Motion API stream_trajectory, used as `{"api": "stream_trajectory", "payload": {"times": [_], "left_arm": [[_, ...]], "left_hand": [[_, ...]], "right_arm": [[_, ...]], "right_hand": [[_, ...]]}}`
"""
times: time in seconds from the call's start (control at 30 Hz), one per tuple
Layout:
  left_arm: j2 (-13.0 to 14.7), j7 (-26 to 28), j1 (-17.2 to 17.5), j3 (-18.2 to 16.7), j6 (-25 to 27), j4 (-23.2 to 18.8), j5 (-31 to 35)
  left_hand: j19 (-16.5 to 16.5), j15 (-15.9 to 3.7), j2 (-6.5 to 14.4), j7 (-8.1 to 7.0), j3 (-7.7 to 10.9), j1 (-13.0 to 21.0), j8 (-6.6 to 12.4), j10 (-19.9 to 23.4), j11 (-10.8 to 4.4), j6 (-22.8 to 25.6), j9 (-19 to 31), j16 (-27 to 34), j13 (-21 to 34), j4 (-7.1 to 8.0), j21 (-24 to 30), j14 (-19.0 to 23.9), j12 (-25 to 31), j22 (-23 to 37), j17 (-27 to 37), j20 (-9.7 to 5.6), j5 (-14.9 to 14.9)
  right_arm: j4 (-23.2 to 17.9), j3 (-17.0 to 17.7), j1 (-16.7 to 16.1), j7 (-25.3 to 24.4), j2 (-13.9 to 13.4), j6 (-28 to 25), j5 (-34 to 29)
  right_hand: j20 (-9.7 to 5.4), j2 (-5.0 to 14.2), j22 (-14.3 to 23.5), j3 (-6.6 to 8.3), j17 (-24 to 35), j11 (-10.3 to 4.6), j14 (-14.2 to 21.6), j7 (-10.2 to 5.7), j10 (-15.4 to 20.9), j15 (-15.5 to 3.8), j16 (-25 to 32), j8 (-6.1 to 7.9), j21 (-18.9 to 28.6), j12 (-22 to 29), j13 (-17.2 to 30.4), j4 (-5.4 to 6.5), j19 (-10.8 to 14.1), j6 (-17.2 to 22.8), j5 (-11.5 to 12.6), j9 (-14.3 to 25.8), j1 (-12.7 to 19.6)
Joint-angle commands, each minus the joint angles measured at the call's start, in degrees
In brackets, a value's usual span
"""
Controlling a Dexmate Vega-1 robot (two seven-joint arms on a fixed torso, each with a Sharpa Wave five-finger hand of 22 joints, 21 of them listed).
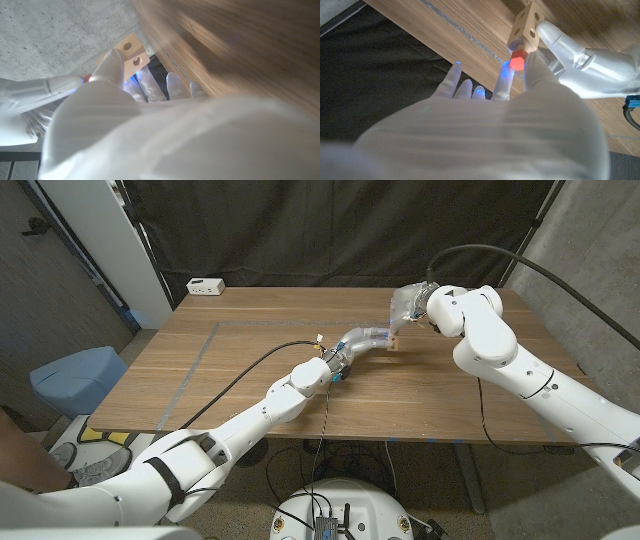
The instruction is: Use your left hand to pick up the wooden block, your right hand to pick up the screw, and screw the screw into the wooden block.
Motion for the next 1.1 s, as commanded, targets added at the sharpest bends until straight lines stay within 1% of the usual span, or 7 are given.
{"api": "stream_trajectory", "payload": {"times": [0.03, 0.37, 0.53, 0.73, 0.93, 1.1], "left_arm": [[-0.61, 0.03, -0.44, 0.26, -0.27, 0.83, 0.21], [-0.64, -0.11, -0.45, 0.23, -0.2, 0.83, 0.04], [-0.56, -0.16, -0.46, 0.23, -0.17, 0.83, 0.06], [-0.64, -0.33, -0.61, 0.2, -0.5, 1.25, 0.01], [-0.67, -0.48, -0.61, 0.16, -0.63, 1.43, -0.13], [-0.59, -0.39, -0.52, 0.12, -0.53, 1.28, -0.12]], "left_hand": [[0.15, -2.99, 0.54, 0.58, 0.13, 0.01, 0.52, 0.31, -0.15, 1.73, 0.16, -0.03, 0.21, 0.36, 0.39, 0.33, 0.55, 0.21, 0.02, 0.04, 0.31], [0.15, -2.91, 0.55, 0.45, 0.1, -0.05, 0.52, 0.35, -0.14, 1.74, 0.16, -0.04, 0.22, 0.37, 0.39, 0.33, 0.57, 0.21, 0.02, 0.09, 0.31], [0.15, -2.91, 0.58, 0.7, 0.1, -0.04, 0.5, 0.35, -0.14, 1.68, 0.16, -0.04, 0.23, 0.37, 0.39, 0.34, 0.58, 0.21, 0.02, 0.06, 0.31], [0.19, -2.95, 0.59, 0.53, 0.1, -0.03, 0.53, 0.36, -0.14, 1.76, 0.15, -0.04, 0.23, 0.34, 0.4, 0.37, 0.59, 0.21, 0.01, 0.0, 0.32], [0.23, -2.93, 0.59, 0.55, 0.1, -0.01, 0.54, 0.33, -0.14, 1.78, 0.15, -0.04, 0.21, 0.32, 0.41, 0.38, 0.57, 0.21, 0.0, -0.04, 0.32], [0.21, -2.94, 0.66, 0.64, 0.09, -0.07, 0.52, 0.32, -0.14, 1.72, 0.15, -0.04, 0.22, 0.36, 0.41, 0.37, 0.57, 0.21, 0.02, -0.02, 0.33]], "right_arm": [[-0.05, 0.38, -0.26, -0.89, -0.78, 0.23, 1.08], [0.39, 0.12, 0.13, -1.21, -0.89, 0.26, 1.59], [0.57, -0.06, 0.22, -1.76, -0.85, 0.26, 1.68], [0.88, -0.24, 0.43, -2.17, -0.76, 0.25, 2.07], [1.01, -0.29, 0.52, -2.26, -0.77, 0.0, 2.68], [1.08, -0.29, 0.46, -2.77, -0.93, -0.05, 3.32]], "right_hand": [[0.06, 0.22, 0.21, 0.19, 0.29, -0.61, 0.03, -0.11, 0.2, -0.39, 0.46, 0.31, 0.22, 0.35, 0.21, 0.4, 0.35, 0.66, 0.09, 0.31, 0.38], [-0.06, 0.41, 0.21, 0.15, 0.31, -0.71, 0.31, 0.06, 0.66, -0.72, 0.54, 0.56, 0.21, 0.41, 0.2, 0.47, 0.47, 1.08, 0.03, 0.37, 0.43], [-0.17, 0.58, 0.21, 0.11, 0.33, -0.91, 0.51, 0.07, 1.26, -0.79, 0.59, 0.98, 0.24, 0.54, 0.2, 0.57, 0.66, 1.99, 0.0, 0.41, 0.4], [-0.43, 0.76, 0.21, 0.02, 0.35, -0.98, 0.96, 0.04, 1.87, -1.06, 0.73, 1.42, 0.32, 0.61, 0.2, 0.67, 1.07, 2.86, -0.05, 0.46, 0.33], [-0.58, 0.91, 0.21, -0.05, 0.37, -0.96, 1.13, 0.33, 2.22, -1.18, 0.77, 1.74, 0.33, 0.63, 0.19, 0.75, 1.24, 3.49, -0.08, 0.5, 0.27], [-0.86, 1.07, 0.2, -0.08, 0.39, -1.36, 1.32, 0.43, 2.6, -1.29, 0.82, 2.08, 0.37, 0.65, 0.19, 0.78, 1.51, 4.17, -0.1, 0.53, 0.29]]}}
